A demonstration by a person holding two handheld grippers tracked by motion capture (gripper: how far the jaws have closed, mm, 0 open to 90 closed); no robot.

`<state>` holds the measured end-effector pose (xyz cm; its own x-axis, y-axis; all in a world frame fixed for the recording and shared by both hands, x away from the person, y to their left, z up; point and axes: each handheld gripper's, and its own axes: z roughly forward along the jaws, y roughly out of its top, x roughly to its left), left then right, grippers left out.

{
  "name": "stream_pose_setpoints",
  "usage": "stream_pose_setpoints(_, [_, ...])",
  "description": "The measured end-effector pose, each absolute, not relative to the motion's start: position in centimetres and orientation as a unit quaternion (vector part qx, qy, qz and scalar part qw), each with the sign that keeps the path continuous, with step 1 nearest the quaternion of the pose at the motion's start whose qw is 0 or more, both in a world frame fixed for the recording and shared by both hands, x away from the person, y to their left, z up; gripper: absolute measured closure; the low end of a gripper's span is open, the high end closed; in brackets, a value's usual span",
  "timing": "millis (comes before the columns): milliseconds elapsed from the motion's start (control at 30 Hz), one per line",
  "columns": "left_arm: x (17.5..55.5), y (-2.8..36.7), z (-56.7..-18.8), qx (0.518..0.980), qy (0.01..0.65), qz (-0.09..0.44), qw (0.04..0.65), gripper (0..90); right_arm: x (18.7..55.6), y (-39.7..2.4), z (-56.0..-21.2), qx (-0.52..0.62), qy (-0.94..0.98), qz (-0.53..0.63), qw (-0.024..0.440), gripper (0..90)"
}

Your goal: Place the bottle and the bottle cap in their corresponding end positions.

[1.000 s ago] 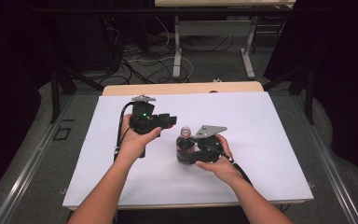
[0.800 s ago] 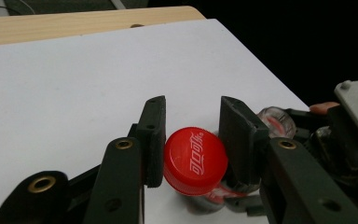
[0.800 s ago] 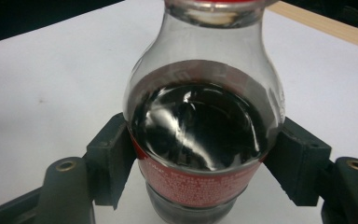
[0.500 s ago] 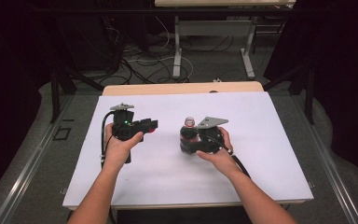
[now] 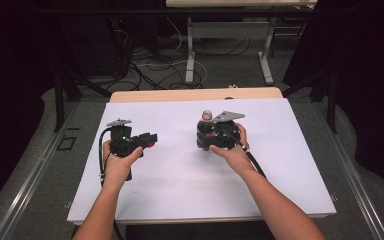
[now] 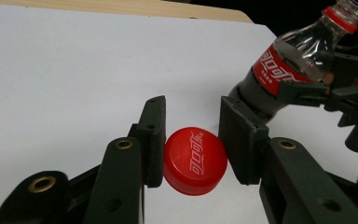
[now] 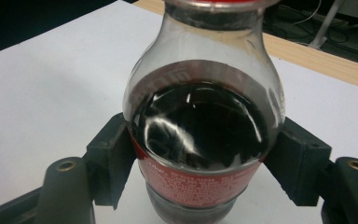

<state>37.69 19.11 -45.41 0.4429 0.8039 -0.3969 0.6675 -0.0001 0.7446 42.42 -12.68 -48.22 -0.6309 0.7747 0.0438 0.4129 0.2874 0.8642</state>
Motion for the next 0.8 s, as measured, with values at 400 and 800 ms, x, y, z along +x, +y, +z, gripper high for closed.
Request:
stream_pose_setpoints(400, [37.5, 19.9, -46.4, 0.696, 0.531, 0.066, 0.478, 62.6, 45.4, -11.8, -49.6, 0.415, 0.767, 0.445, 0.202, 29.6])
stream_pose_setpoints(800, [37.7, 19.8, -47.1, 0.698, 0.534, 0.059, 0.474, 62.6, 45.7, -10.8, -50.6, 0.402, 0.775, 0.443, 0.203, 29.5])
